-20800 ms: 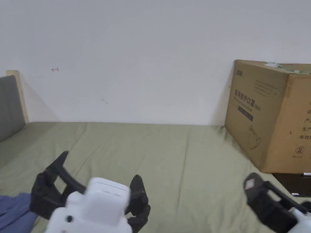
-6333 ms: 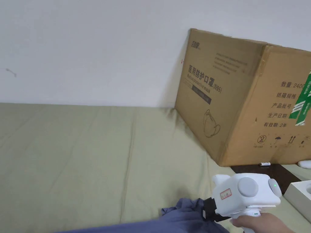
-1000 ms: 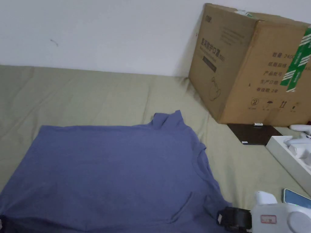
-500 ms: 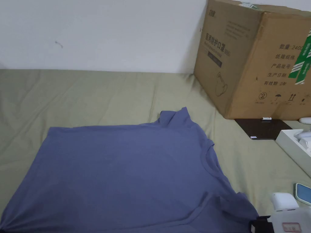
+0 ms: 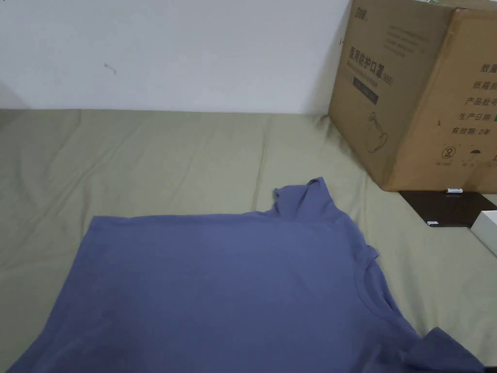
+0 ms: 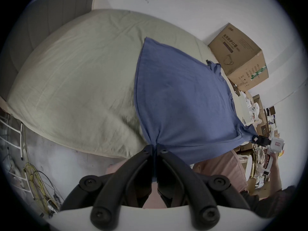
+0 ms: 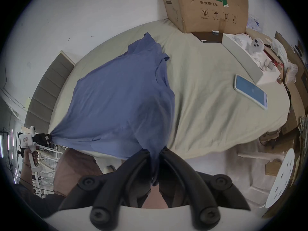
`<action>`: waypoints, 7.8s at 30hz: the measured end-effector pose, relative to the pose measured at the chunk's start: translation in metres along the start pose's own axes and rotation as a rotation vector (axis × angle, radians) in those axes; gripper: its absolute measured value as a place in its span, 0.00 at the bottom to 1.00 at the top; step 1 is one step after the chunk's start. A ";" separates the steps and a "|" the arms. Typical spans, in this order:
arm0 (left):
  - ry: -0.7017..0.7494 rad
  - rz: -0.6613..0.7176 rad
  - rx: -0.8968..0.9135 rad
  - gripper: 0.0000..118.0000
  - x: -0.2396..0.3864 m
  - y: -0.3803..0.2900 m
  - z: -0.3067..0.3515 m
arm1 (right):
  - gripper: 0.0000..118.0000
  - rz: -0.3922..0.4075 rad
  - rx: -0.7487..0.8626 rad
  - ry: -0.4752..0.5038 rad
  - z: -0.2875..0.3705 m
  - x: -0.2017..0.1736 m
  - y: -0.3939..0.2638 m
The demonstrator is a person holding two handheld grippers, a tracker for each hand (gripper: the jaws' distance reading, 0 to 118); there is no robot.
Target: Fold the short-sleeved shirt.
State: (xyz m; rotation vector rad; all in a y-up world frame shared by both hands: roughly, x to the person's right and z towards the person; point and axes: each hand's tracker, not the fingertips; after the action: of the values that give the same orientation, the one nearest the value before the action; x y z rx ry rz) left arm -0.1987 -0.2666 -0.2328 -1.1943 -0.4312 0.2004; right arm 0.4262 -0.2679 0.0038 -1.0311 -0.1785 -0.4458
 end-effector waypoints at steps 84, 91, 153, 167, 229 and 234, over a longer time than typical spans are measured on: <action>0.285 -0.323 0.168 0.09 0.053 0.081 -0.112 | 0.94 -0.092 -0.041 -0.063 -0.159 0.039 0.097; 0.292 -0.241 0.113 0.08 0.038 0.077 -0.127 | 0.13 -0.002 -0.059 -0.156 -0.158 0.035 0.096; 0.131 -0.237 0.245 0.96 -0.010 0.223 -0.166 | 0.00 0.109 0.520 0.161 -0.073 -0.152 0.101; 0.288 -0.387 0.306 0.03 0.026 0.187 -0.213 | 0.00 0.079 0.436 0.163 -0.102 -0.160 0.110; -0.025 -0.262 -0.012 0.23 -0.024 0.076 -0.110 | 0.10 0.053 -0.050 -0.123 -0.140 -0.006 0.054; 0.055 -0.316 0.073 0.90 -0.006 0.085 -0.094 | 0.82 0.050 -0.013 -0.149 -0.134 -0.011 0.086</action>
State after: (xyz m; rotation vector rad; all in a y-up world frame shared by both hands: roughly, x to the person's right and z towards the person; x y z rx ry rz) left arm -0.1575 -0.3183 -0.3415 -1.0427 -0.5524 -0.0884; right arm 0.4459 -0.3421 -0.1360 -1.0792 -0.2823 -0.3257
